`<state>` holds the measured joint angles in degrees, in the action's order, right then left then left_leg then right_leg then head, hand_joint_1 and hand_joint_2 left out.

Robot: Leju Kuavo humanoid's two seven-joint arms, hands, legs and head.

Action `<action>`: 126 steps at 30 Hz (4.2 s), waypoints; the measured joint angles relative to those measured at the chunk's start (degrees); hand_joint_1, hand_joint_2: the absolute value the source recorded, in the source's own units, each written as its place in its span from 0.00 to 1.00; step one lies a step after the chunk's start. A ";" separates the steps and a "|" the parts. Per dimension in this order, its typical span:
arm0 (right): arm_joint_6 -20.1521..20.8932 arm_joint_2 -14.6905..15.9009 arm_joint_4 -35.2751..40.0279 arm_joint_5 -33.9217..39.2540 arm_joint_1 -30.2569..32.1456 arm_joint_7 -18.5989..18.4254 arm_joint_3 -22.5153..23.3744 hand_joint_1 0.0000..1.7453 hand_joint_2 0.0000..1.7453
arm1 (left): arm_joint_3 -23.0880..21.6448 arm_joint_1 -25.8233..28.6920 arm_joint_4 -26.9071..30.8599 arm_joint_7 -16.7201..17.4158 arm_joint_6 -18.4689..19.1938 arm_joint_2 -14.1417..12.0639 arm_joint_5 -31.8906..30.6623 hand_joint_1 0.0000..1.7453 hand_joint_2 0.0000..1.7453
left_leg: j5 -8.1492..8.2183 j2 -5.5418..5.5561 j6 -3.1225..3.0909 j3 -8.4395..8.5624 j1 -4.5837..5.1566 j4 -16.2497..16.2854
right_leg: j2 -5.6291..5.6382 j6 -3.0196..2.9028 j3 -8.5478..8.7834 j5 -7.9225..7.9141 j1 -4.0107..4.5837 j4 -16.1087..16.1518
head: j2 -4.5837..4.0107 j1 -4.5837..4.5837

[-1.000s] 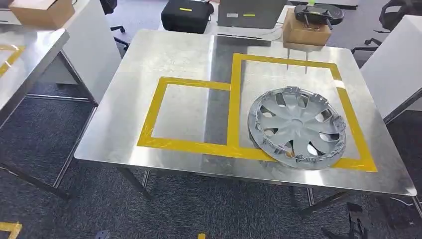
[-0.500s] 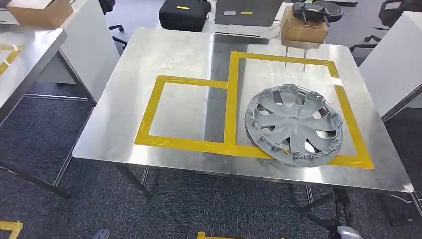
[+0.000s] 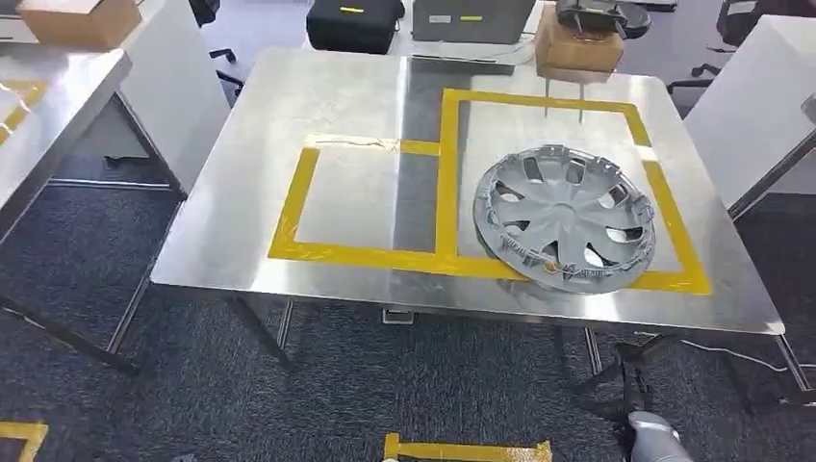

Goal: Take the parts from the cabinet and place them on the table.

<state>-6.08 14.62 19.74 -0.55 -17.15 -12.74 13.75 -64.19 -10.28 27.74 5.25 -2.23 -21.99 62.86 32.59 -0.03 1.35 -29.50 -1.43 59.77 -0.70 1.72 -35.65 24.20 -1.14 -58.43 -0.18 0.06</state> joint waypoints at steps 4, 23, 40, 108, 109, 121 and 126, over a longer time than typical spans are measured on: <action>-0.26 -0.07 0.35 2.30 0.03 -0.72 -1.91 0.00 1.00 | -0.02 -0.05 0.00 0.02 -1.51 0.96 0.07 0.00 0.00 | -2.17 -0.08 -2.11 -2.10 0.22 -0.11 | 0.09 0.77 -1.59 5.45 -0.27 -3.45 | -0.02 1.20; -1.64 0.26 1.07 10.95 -0.91 -1.73 -11.78 0.00 1.00 | -0.07 0.02 -1.07 0.17 -0.26 1.71 -0.41 0.00 0.00 | 3.15 0.19 0.73 -11.43 0.78 14.44 | -0.01 -3.71 4.83 1.46 2.05 4.64 | -0.02 2.12; -2.80 0.98 1.23 15.61 -1.07 -2.82 -18.64 0.00 1.00 | -0.07 0.01 -1.31 0.55 -0.36 2.47 -1.13 0.00 0.00 | -5.00 0.24 -1.82 -6.25 0.47 0.43 | 0.29 -0.16 -1.92 10.84 0.26 -16.89 | 0.00 3.08; 2.73 0.96 -2.36 28.79 9.01 5.20 -23.69 0.00 0.00 | -1.05 1.03 8.63 1.49 -7.32 -5.38 -13.57 0.00 0.00 | -4.11 -0.33 -1.15 -1.90 1.13 -2.48 | 0.66 -1.51 6.08 4.41 1.71 2.07 | 0.00 2.05; 2.93 0.96 -2.38 29.14 9.06 5.25 -23.69 0.00 0.00 | -1.09 1.02 9.03 1.38 -7.39 -5.35 -13.81 0.00 0.00 | -4.25 -0.56 -0.92 -1.99 1.14 -2.50 | 0.77 -1.76 6.04 4.46 1.71 2.36 | 0.00 2.17; 3.08 0.59 -2.54 33.68 8.86 6.54 -24.68 0.00 0.00 | -0.96 -1.01 9.31 2.28 -3.19 -4.44 -17.96 0.00 0.00 | -2.63 7.10 -0.04 -2.20 0.00 -0.17 | 5.72 -2.07 3.79 3.91 1.51 0.43 | 0.00 -0.50; 2.82 1.20 -2.40 34.82 8.99 6.58 -25.38 0.00 0.00 | -0.46 -2.00 9.05 2.52 -2.64 -4.02 -19.41 0.00 0.00 | -2.88 2.81 -1.34 -2.36 0.04 -0.58 | 6.39 -0.22 2.06 3.82 1.23 -0.36 | 0.00 -0.09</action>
<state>-3.26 15.82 17.33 34.27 -8.15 -6.16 -11.63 -64.65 -12.27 36.78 7.76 -4.87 -26.01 43.45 29.70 2.78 0.00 -31.86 -1.39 59.18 5.68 1.51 -33.59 28.01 0.09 -58.79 -0.17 -0.02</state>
